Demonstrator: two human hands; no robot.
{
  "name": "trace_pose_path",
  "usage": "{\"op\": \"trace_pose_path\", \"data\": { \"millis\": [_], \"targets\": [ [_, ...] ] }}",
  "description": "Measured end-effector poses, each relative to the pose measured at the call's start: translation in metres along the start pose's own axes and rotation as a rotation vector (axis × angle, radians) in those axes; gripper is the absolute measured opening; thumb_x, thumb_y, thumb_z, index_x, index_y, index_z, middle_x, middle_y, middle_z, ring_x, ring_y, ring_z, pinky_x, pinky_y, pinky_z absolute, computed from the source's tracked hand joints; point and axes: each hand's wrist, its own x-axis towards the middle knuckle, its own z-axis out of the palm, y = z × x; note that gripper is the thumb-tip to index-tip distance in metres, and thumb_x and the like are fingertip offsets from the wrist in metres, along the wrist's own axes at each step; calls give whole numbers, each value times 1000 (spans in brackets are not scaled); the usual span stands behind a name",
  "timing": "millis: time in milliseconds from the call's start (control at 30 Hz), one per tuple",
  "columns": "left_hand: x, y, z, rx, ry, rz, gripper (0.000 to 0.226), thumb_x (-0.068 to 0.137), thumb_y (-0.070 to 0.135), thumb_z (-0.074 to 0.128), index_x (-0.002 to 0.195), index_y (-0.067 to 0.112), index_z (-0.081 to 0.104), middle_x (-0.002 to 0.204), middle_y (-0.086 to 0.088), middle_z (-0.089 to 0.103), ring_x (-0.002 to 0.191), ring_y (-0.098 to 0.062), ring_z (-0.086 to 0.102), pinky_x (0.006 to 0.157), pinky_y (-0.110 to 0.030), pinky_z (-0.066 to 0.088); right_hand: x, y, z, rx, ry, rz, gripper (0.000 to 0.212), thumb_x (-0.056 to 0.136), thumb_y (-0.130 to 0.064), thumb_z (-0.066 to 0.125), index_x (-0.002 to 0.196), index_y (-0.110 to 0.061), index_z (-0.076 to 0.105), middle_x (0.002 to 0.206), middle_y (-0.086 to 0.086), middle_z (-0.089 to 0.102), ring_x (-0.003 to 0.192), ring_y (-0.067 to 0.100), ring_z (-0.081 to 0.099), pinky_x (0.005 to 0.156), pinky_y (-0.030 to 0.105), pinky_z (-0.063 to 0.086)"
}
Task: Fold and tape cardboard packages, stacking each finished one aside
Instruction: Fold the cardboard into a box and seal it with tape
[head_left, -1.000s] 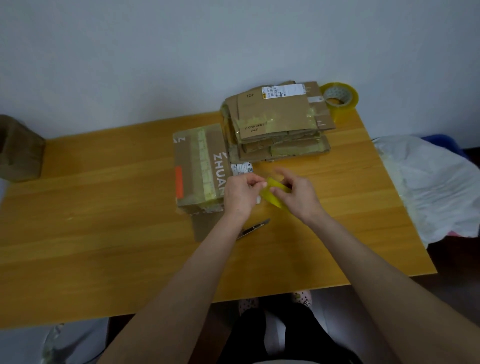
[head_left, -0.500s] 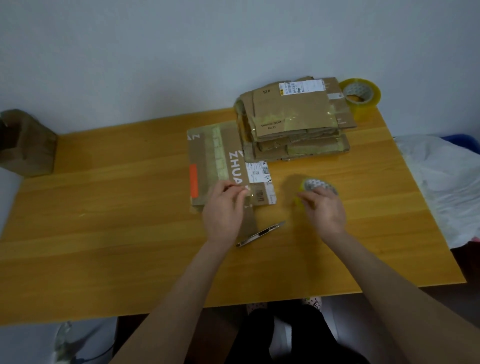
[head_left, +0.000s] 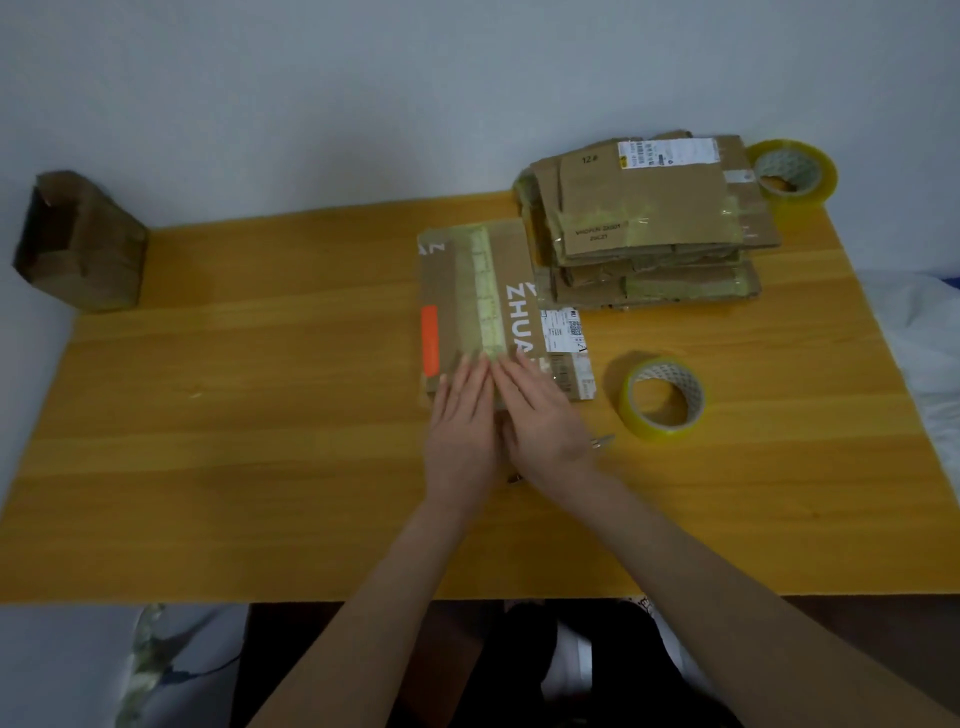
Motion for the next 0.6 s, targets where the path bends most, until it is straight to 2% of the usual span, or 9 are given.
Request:
{"op": "trace_pose_path", "data": {
  "millis": [67,133,233,300,333,400,433,533,600],
  "targets": [
    [2,-5,5,81,-91,-40,48,94,21,34,134,-2,50,141,-16,48,135,-32,41,112,-49,32,1,0,8,-40,-82,41,50,87,-2,57,136,5,47,143,19,47,135,35,40,105,53,39],
    [0,-12,11,85,-162,-107,50,93,20,32,133,-6,48,141,-22,46,134,-36,40,106,-53,39,0,4,14,-76,-127,64,59,89,-1,61,142,4,36,151,18,33,142,30,22,113,49,29],
    [-3,-18,16,17,-190,-221,48,94,15,43,132,-14,43,140,-32,40,133,-43,37,104,-52,41,1,2,14,-111,-148,127,57,100,-11,46,148,1,18,158,15,11,143,23,-5,118,38,3],
    [0,-17,16,-44,-179,-299,50,93,6,54,134,-16,38,144,-35,32,136,-46,30,106,-53,38,6,-2,9,-61,-200,262,57,105,-19,35,151,-2,5,160,11,-6,145,22,-14,121,35,0],
    [2,-15,13,-95,-176,-346,52,96,6,51,138,-15,31,148,-34,25,140,-44,24,110,-51,33,8,-4,6,-14,-227,342,59,105,-23,32,152,-4,1,160,9,-12,147,22,-10,121,35,9],
    [9,-12,7,-208,-164,-480,55,101,13,41,146,-9,18,155,-27,9,144,-37,16,116,-41,25,12,-7,0,96,-247,475,63,104,-28,31,153,-7,-3,161,5,-13,147,22,10,112,30,29],
    [12,-12,4,-272,-157,-557,56,102,15,39,148,-6,15,157,-23,7,144,-34,18,115,-35,24,14,-8,-1,158,-250,526,64,104,-29,31,153,-8,-4,162,4,-9,145,21,17,108,29,31],
    [16,-15,2,-396,-130,-673,59,101,18,41,149,-2,14,156,-18,19,142,-30,25,110,-28,25,20,-5,-2,376,-184,642,68,103,-32,38,153,-9,-2,160,7,15,143,24,24,111,36,27],
    [13,-25,3,-445,-149,-686,62,100,21,44,150,0,14,148,-18,37,134,-30,39,101,-29,35,21,3,-6,447,-217,645,69,102,-38,37,154,-11,0,150,10,37,136,26,37,105,38,35]
  ]
}}
